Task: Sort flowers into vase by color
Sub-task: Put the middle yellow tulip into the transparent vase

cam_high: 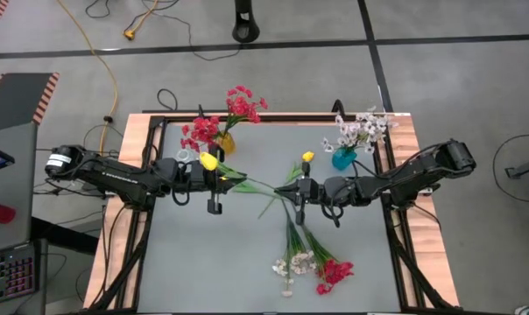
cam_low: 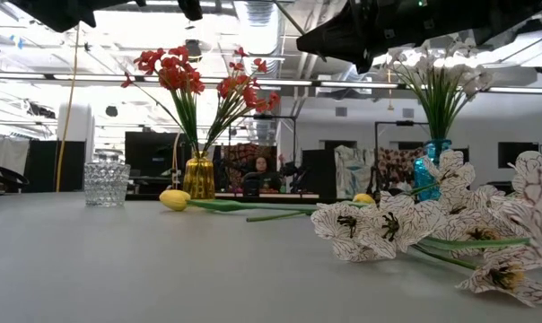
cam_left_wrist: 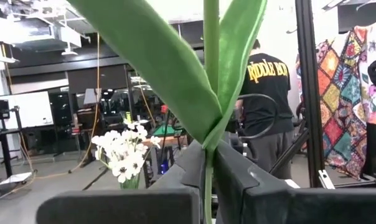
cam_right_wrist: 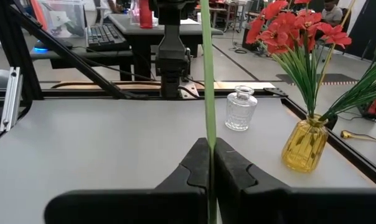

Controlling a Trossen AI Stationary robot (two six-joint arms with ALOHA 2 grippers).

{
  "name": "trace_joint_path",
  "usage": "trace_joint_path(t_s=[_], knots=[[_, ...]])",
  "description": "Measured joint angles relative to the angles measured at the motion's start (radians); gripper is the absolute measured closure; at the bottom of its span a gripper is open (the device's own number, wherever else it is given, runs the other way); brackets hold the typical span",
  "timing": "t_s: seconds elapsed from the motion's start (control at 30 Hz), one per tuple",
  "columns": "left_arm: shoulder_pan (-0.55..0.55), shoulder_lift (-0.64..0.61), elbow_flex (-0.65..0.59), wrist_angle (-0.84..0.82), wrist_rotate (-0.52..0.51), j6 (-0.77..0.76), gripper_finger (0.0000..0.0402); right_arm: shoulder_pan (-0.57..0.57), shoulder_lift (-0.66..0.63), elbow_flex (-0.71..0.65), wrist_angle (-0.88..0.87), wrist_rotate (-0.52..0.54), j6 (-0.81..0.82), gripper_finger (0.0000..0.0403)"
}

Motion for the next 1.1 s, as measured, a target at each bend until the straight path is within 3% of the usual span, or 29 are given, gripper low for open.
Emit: trace_joint_path(t_s=[0.2,0.37,0.67,0.83,1.1], knots=[[0.000,-0.005,0.000,-0.017,-0.047,-0.054,0.0391,0.000,0.000,0.000,0.001,0.000,0.000,0.0334],[0.003,-0.083,0.000,-0.171,-0.099,-0.051,0.0391,0.000,0.000,0.000,-0.003,0.000,0.016,0.0280],[0.003,-0.432,0.000,-0.664,-0.226,-0.132,0.0391,0.000,0.000,0.000,-0.076,0.000,0.019,0.0205],[0.003,-0.637,0.000,-0.865,-0.282,-0.171,0.0391,0.000,0.000,0.000,-0.103,0.001,0.019,0.0195],[0.003,-0.895,0.000,-1.082,-0.474,-0.180,0.0391,0.000,0.000,0.000,-0.106,0.001,0.018,0.0195]])
